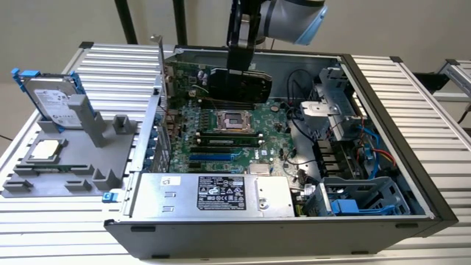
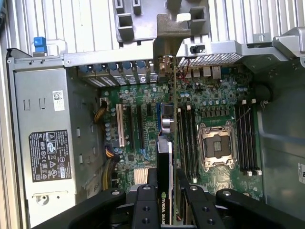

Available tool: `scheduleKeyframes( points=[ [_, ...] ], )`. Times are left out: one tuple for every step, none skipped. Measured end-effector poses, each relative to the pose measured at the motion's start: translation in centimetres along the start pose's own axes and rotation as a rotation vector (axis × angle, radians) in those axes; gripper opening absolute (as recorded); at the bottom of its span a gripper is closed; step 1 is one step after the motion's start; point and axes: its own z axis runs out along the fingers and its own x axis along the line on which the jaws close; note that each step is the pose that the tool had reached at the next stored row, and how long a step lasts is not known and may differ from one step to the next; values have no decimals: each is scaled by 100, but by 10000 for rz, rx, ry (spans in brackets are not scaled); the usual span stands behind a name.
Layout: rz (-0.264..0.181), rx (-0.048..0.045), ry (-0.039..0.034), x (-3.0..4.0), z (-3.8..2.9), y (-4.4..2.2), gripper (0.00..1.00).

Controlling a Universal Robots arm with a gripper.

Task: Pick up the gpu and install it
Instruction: 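Insert the gpu into the slot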

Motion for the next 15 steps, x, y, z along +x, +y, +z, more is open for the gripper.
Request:
scheduleKeyframes(
  points=[
    [0,0,0,0,18,-1,0],
    [0,0,0,1,47,-3,0],
    [0,-1,1,1,48,-3,0],
    [0,0,1,1,49,-3,0],
    [0,0,0,1,51,-3,0],
    [0,0,0,1,53,-3,0],
    [0,0,0,1,55,-4,0],
    [0,0,0,1,57,-4,0],
    [-1,0,0,2,59,-4,0],
    [0,0,0,2,61,-4,0],
    [0,0,0,2,63,-4,0],
    [0,0,0,2,65,-4,0],
    [0,0,0,2,67,-4,0],
    [-1,0,-1,2,70,-5,0],
    [-1,0,0,2,71,-5,0]
  ],
)
